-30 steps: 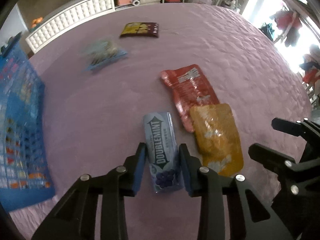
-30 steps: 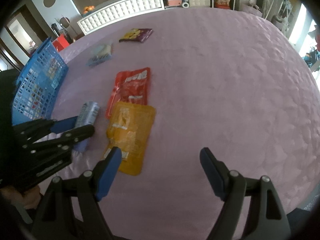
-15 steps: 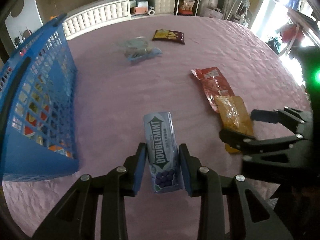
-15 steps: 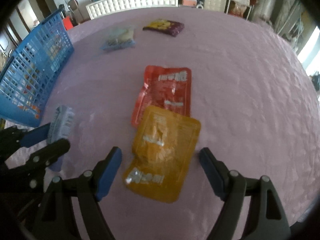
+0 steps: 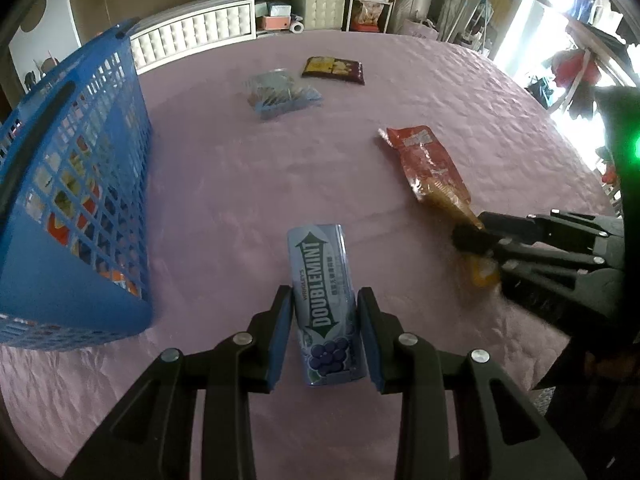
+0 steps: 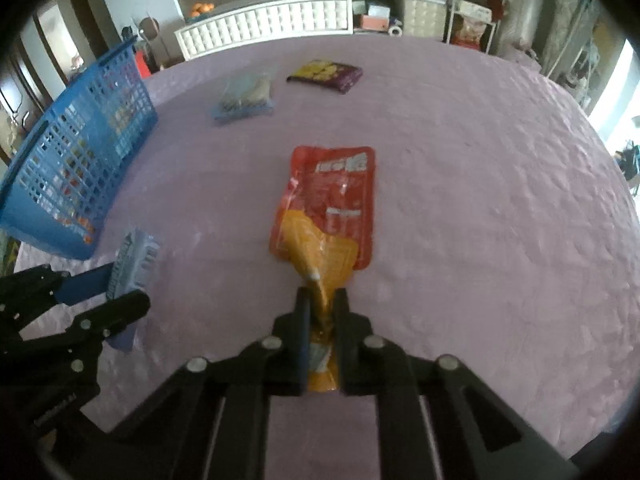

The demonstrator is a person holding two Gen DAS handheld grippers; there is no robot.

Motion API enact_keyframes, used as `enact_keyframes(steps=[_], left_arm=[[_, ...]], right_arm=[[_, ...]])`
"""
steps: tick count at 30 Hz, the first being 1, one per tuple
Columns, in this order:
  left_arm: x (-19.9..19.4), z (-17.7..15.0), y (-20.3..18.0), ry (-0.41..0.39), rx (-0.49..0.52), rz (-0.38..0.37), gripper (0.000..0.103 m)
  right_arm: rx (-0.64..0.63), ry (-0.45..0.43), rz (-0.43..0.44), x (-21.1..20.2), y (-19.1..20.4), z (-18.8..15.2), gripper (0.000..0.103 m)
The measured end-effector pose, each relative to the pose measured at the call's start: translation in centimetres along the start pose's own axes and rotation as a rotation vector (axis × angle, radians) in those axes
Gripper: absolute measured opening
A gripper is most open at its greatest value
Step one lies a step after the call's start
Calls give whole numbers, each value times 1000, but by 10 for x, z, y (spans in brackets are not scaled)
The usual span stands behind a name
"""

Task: Organize snacks
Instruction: 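Carry the gum pack and orange packet over the basket, open the left gripper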

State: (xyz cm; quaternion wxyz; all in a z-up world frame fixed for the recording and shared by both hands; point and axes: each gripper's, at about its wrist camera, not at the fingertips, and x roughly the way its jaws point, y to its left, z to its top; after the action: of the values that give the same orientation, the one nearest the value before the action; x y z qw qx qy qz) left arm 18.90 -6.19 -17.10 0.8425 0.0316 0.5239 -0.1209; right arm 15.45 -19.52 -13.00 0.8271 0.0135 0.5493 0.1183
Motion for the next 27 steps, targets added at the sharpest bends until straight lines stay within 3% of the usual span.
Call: enact_keyframes(steps=[6, 14, 27], left_arm=[[-22, 2, -4, -44, 2, 0, 30], [-74, -2, -8, -124, 24, -8, 30], [-184, 11, 30, -301, 49, 21, 30]], right_arm=[[11, -9, 26, -9, 2, -1, 13], [-49, -117, 86, -61, 30, 8, 13], [-213, -260, 226, -119, 114, 50, 13]])
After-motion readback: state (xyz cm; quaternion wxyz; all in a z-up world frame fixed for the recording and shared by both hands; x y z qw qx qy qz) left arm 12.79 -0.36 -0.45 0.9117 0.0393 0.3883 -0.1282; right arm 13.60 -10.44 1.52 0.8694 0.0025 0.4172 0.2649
